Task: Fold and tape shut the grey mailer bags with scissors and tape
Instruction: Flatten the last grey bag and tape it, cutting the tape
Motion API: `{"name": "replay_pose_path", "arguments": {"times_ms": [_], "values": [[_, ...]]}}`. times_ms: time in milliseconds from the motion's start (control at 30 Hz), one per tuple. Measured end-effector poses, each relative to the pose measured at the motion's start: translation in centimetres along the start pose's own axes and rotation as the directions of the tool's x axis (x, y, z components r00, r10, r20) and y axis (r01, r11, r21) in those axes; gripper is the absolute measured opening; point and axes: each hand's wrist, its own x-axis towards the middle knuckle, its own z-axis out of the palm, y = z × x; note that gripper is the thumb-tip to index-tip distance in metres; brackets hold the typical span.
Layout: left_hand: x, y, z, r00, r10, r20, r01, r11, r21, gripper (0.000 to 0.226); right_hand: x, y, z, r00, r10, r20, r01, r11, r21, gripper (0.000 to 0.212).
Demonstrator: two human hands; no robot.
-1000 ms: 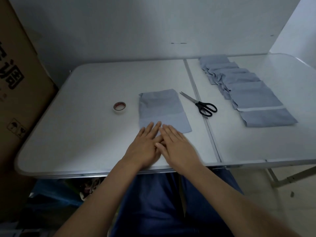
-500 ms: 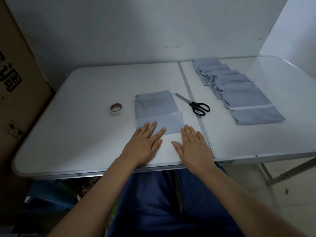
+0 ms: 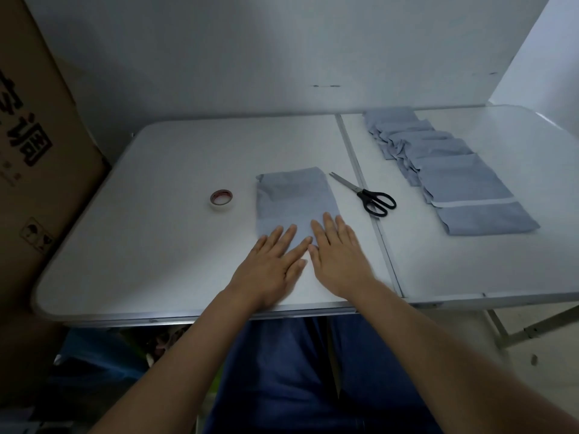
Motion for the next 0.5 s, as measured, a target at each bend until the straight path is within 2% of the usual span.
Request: {"name": "replay_pose_path", "arguments": {"times_ms": [200,500], "values": [[-1.8,-2.5,-0.5,1.0,-0.018,0.008,0.018,1.0,0.01,0.053,0.0,-0.1,-0.2,0.999,0.05,0.017,-0.05,0.998,-0.035,0.06],[-4.4,-3.9,-1.3,0.99,-0.14,-0.011,0.14,0.99,0.013,0.058,0.0,-0.1,-0.5,0.997,0.05,0.051,-0.048,0.998,-0.045,0.059]]}}
